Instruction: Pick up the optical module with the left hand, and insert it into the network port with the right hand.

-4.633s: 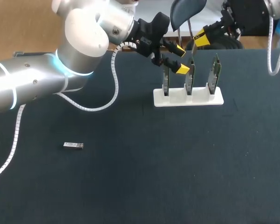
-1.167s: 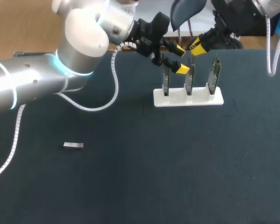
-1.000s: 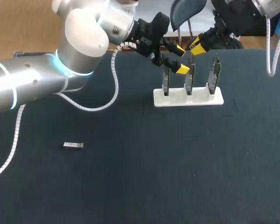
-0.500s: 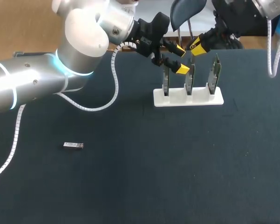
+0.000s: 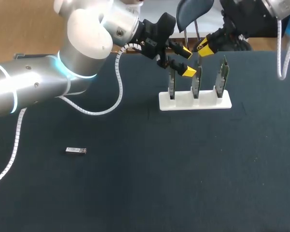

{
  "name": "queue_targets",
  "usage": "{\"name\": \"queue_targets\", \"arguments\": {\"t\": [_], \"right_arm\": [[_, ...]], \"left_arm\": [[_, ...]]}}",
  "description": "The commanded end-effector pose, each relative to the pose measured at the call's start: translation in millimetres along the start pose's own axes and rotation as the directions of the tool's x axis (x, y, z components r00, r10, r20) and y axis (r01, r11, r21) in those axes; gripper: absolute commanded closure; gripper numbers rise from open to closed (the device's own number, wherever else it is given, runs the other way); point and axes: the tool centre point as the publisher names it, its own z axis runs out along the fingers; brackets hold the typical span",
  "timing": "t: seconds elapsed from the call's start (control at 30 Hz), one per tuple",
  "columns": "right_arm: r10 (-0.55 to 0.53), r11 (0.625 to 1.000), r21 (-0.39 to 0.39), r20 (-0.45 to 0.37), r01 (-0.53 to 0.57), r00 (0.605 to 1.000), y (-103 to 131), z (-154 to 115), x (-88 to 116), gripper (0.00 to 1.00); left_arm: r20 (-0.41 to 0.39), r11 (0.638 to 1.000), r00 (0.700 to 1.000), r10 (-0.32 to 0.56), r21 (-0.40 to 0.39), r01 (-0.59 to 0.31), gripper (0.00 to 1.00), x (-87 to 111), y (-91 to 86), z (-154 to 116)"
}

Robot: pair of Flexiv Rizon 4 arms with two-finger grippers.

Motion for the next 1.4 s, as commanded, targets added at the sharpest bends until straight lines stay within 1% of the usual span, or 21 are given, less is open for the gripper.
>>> {"name": "queue_targets", "arguments": {"t": [0.03, 0.5, 0.9, 1.4], "right_arm": [[0.000, 1.000, 0.006, -0.001, 0.000, 1.000, 2.6, -0.7, 0.3, 1.00], [0.019, 1.000, -0.011, -0.008, -0.019, 1.000, 5.1, 5.4, 5.6, 1.00], [0.001, 1.000, 0.013, 0.007, -0.001, 1.000, 5.2, -0.7, 0.3, 1.00], [0.008, 1.000, 0.012, 0.003, -0.008, 1.000, 2.8, 2.7, 5.3, 1.00]], "left_arm": [[-0.003, 1.000, 1.000, 0.000, 0.003, 0.000, 0.00, -0.6, 1.4, 0.3], [-0.003, 1.000, 1.000, 0.000, 0.003, 0.000, 0.00, -0.6, 1.4, 0.3], [-0.003, 1.000, 1.000, 0.000, 0.003, 0.000, 0.00, -0.6, 1.4, 0.3], [-0.003, 1.000, 1.000, 0.000, 0.003, 0.000, 0.00, -0.6, 1.4, 0.3]]}}
